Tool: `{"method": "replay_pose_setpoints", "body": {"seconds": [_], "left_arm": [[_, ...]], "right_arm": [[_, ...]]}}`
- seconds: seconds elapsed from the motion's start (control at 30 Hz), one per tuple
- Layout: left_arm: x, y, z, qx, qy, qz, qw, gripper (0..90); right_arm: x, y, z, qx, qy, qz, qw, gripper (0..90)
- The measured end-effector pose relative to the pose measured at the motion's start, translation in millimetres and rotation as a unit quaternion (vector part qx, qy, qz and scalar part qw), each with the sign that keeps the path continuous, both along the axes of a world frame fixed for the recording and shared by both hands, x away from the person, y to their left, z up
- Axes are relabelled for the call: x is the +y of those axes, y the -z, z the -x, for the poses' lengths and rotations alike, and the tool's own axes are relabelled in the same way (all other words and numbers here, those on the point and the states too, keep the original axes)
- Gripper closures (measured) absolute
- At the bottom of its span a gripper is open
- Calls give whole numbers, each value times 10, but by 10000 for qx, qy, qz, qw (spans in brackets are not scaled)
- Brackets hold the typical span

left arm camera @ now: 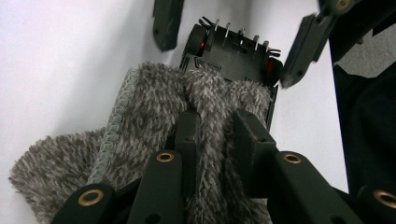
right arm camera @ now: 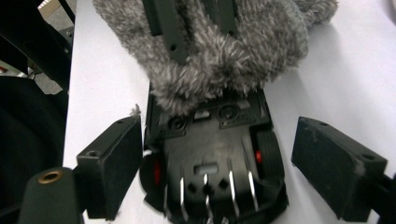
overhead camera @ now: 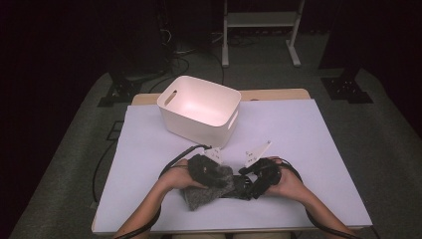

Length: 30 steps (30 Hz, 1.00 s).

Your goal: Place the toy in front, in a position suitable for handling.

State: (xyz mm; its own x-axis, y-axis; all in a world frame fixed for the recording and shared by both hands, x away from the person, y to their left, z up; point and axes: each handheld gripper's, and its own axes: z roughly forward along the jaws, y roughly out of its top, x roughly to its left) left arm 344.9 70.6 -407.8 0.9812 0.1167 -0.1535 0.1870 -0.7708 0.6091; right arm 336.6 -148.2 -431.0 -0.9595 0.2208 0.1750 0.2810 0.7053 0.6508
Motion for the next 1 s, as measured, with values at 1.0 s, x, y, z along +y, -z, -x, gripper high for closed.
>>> {"method": "replay_pose_setpoints", "body": {"seconds": [1.0], "left_arm": [[-60,-207,-172,320,-59,-61,9995,691]], "right_arm": [[9,20,373,-1094,-231,-68,9937,285]]}}
